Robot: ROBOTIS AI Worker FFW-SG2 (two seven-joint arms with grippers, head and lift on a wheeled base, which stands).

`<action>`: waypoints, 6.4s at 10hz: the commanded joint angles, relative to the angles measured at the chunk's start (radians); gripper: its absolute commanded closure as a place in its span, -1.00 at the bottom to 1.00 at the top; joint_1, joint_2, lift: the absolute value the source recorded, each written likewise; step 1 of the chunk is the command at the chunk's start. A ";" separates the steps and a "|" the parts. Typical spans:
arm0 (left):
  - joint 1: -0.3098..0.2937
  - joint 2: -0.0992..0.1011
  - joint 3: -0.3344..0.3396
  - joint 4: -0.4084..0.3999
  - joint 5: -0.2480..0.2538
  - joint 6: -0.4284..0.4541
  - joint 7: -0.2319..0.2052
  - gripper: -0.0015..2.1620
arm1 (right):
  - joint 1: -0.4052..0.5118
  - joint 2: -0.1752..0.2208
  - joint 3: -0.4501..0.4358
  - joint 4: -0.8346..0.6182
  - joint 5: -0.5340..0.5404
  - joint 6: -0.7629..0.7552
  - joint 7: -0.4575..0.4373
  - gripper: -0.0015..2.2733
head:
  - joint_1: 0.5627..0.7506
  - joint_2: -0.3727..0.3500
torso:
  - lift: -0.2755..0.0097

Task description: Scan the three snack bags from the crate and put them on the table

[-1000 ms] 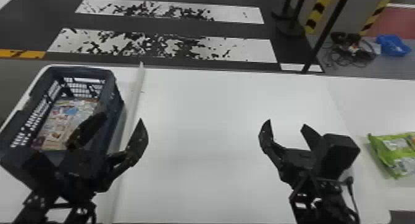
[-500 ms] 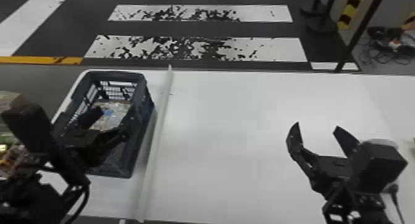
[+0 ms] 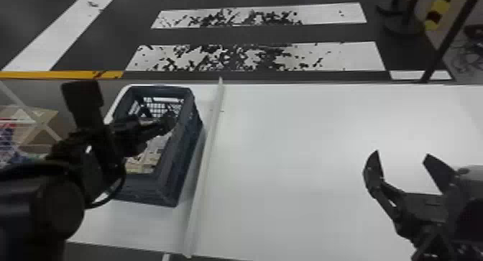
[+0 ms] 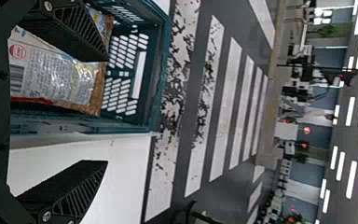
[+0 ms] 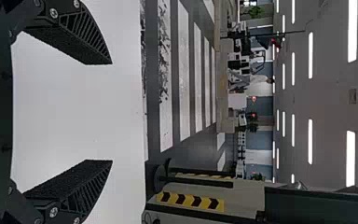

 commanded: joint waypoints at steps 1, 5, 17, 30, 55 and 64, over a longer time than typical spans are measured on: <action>-0.083 0.030 0.003 0.028 -0.010 0.177 -0.003 -0.90 | -0.003 -0.005 0.001 0.019 0.010 0.003 -0.005 -0.87 | 0.41 0.46 | 0.27; -0.166 0.121 0.064 0.082 0.004 0.365 -0.108 -0.90 | -0.029 -0.022 0.012 0.046 0.020 0.009 -0.028 -0.87 | 0.41 0.58 | 0.27; -0.504 0.250 -0.072 0.472 -0.081 0.525 -0.243 -0.80 | -0.072 -0.026 0.011 0.091 0.020 0.003 -0.066 -0.87 | 0.41 0.62 | 0.27; -0.488 0.274 -0.179 0.568 -0.234 0.525 -0.370 -0.87 | -0.093 -0.055 0.028 0.109 0.014 -0.013 -0.114 -0.87 | 0.41 0.55 | 0.27; -0.301 0.228 -0.060 0.291 -0.245 0.525 -0.353 0.92 | -0.090 -0.080 0.071 0.131 0.010 -0.148 -0.198 -0.87 | 0.41 0.63 | 0.27; -0.246 0.225 -0.028 0.114 -0.196 0.525 -0.287 0.91 | -0.082 -0.077 0.063 0.131 0.007 -0.163 -0.201 -0.87 | 0.41 0.62 | 0.27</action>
